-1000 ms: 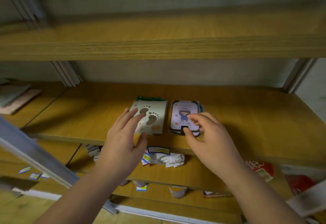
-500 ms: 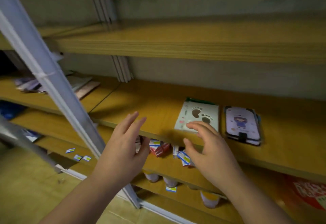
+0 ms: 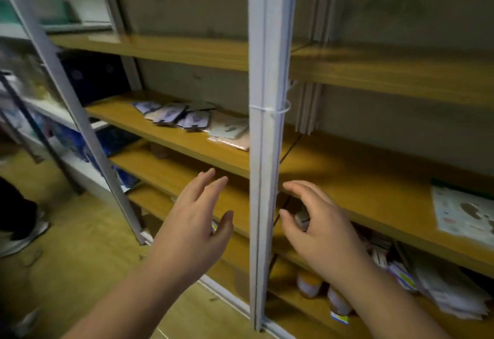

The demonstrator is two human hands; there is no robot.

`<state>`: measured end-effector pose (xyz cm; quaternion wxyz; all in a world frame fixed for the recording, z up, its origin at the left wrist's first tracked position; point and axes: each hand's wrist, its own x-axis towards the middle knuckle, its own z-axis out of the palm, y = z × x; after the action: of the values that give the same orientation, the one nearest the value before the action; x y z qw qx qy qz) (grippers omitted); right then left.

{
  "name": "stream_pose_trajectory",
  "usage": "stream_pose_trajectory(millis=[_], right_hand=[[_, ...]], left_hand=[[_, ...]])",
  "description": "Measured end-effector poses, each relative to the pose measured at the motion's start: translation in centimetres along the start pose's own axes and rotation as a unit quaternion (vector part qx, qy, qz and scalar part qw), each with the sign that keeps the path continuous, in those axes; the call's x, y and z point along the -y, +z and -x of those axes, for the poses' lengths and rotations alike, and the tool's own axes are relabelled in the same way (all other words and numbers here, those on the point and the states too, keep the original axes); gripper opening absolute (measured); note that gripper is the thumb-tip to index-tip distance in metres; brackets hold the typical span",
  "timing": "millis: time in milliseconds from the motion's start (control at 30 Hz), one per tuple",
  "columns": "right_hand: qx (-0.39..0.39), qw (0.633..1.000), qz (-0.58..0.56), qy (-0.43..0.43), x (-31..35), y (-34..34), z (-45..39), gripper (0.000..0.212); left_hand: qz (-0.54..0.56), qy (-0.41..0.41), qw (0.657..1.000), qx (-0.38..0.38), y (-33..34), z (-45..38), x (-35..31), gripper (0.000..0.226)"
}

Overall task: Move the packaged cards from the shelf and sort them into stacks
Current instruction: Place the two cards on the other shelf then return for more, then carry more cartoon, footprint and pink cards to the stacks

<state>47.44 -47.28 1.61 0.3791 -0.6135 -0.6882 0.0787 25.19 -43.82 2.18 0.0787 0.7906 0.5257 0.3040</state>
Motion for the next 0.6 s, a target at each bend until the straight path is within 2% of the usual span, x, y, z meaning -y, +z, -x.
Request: stream_pose_trajectory(millis=[233, 367, 600], right_hand=[[0.049, 0.999, 0.020, -0.014, 6.2, 7.6, -3.8, 0.051], [0.063, 0.998, 0.021, -0.011, 6.9, 10.2, -5.8, 0.053], [0.066, 0.998, 0.013, -0.009, 6.4, 14.8, -11.4, 0.054]], left_hand=[[0.023, -0.053, 0.998, 0.015, -4.7, -0.4, 9.4, 0.062], [0.034, -0.057, 0.998, 0.000, -4.2, -1.5, 13.0, 0.062], [0.021, -0.037, 0.999, 0.019, -2.4, -6.5, 17.4, 0.060]])
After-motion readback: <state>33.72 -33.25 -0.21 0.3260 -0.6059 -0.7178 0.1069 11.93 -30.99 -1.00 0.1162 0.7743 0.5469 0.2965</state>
